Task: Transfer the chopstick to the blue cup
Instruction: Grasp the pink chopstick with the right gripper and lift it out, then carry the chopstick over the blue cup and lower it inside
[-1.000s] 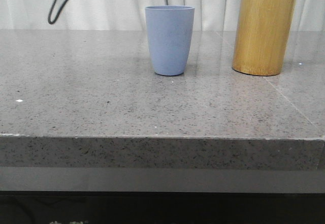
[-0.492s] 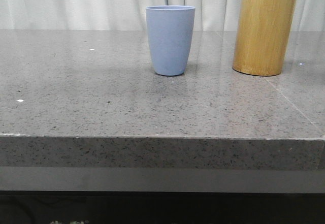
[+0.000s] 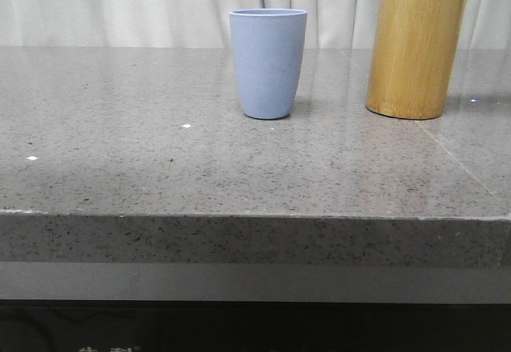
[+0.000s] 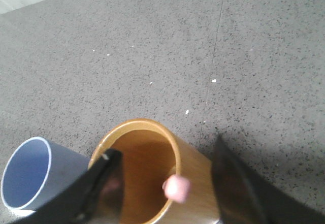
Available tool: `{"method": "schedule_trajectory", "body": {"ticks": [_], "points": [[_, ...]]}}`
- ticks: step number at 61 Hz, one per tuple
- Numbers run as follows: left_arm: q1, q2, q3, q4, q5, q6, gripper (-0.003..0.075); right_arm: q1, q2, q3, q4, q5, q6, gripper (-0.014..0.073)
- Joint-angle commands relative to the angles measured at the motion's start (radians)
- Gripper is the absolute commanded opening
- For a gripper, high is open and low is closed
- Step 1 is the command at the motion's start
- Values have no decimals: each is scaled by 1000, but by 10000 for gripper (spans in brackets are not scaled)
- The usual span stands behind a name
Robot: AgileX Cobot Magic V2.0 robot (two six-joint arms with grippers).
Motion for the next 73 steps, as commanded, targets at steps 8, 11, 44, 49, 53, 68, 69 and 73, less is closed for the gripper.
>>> {"method": "schedule_trajectory", "body": {"ticks": [8, 11, 44, 49, 53, 68, 69, 73], "points": [[-8, -149, 87, -9, -70, -16, 410, -5, -28, -39, 59, -58, -36, 181], [-8, -171, 97, -9, -70, -16, 410, -5, -28, -39, 69, -61, -36, 147], [-8, -192, 110, -7, -70, -16, 410, -2, -60, -131, 81, 19, -97, -39], [-8, -192, 110, -7, -70, -16, 410, -2, -86, -200, 45, 45, -97, -39], [-8, -192, 110, -7, -70, -16, 410, -2, -104, -253, 12, 64, -97, -39], [-8, -192, 110, -7, -70, -16, 410, 27, -194, -432, -57, 136, -97, -39], [-8, -192, 110, -7, -70, -16, 410, 34, -202, -437, -58, 136, -97, -39], [-8, -192, 110, -7, -70, -16, 410, 81, -226, -449, -60, 126, -97, -39]]}}
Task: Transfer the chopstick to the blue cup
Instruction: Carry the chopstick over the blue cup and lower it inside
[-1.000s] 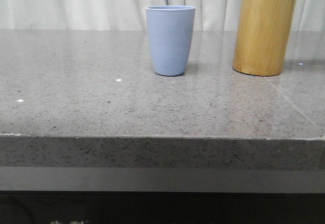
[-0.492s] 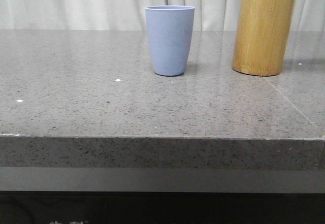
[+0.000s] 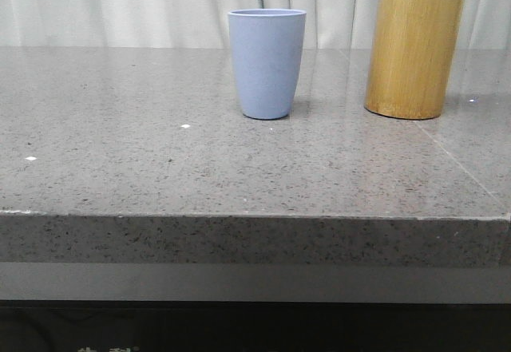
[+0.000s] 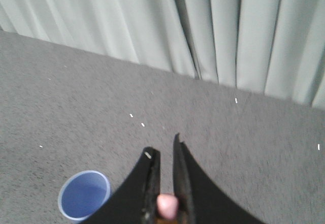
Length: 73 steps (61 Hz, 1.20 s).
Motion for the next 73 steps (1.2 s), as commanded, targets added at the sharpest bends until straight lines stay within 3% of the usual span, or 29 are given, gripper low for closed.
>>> {"method": "schedule_trajectory", "body": {"ticks": [1, 11, 28, 42, 56, 62, 73], "points": [[-8, -1, -25, -7, -68, -10, 410, 55, -61, -47, 26, -46, -11, -39], [-8, -1, -25, -7, -68, -10, 410, 234, -62, -40, -18, -89, -33, -39], [-8, -1, -25, -7, -68, -10, 410, 497, 27, 62, -205, -249, -45, -39], [-8, -1, -25, -7, -68, -10, 410, 553, 136, 133, -226, -383, -45, -39], [-8, -1, -25, -7, -68, -10, 410, 560, 225, 139, -209, -404, -45, -29], [-8, -1, -25, -7, -68, -10, 410, 560, 246, 139, -208, -401, -45, 36], [-8, -1, -25, -7, -71, -10, 410, 560, 257, 139, -198, -394, -45, 302]]}}
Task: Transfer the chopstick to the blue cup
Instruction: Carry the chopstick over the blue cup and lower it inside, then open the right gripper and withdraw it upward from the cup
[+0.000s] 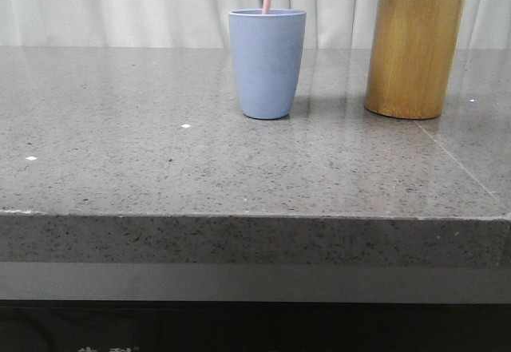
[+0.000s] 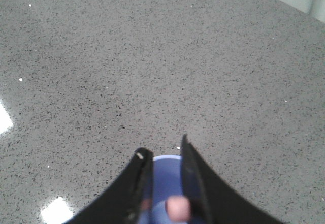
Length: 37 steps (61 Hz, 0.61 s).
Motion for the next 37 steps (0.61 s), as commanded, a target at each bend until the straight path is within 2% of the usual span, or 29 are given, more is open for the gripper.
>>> {"method": "schedule_trajectory", "body": {"ticks": [1, 8, 22, 37], "points": [[-8, -1, -25, -7, -71, -10, 410, 1, -48, -27, 37, -59, -8, 318], [-8, -1, -25, -7, -71, -10, 410, -5, -79, -42, 24, -32, -8, 388], [-8, -1, -25, -7, -71, -10, 410, -53, -233, -43, -33, 63, 15, 384], [-8, -1, -25, -7, -71, -10, 410, -146, -436, -25, -193, 283, 292, 356]]}}
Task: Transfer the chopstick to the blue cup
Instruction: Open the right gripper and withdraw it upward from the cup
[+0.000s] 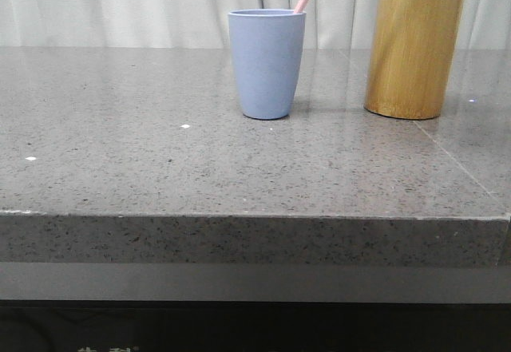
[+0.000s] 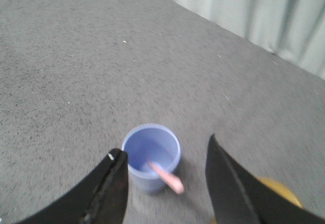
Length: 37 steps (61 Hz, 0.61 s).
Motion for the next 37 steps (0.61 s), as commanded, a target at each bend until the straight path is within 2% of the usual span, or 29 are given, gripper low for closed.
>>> {"method": "schedule_trajectory", "body": {"ticks": [1, 12, 25, 37], "points": [[-8, -1, -25, -7, -67, -8, 410, -34, -104, -10, -69, 38, 111, 347], [-8, -1, -25, -7, -67, -8, 410, -47, -270, 179, -134, 17, 162, 286], [-8, -1, -25, -7, -67, -8, 410, -47, -436, 426, -134, -40, 163, 285], [-8, -1, -25, -7, -67, -8, 410, -47, -547, 581, -134, -65, 173, 285]]}}
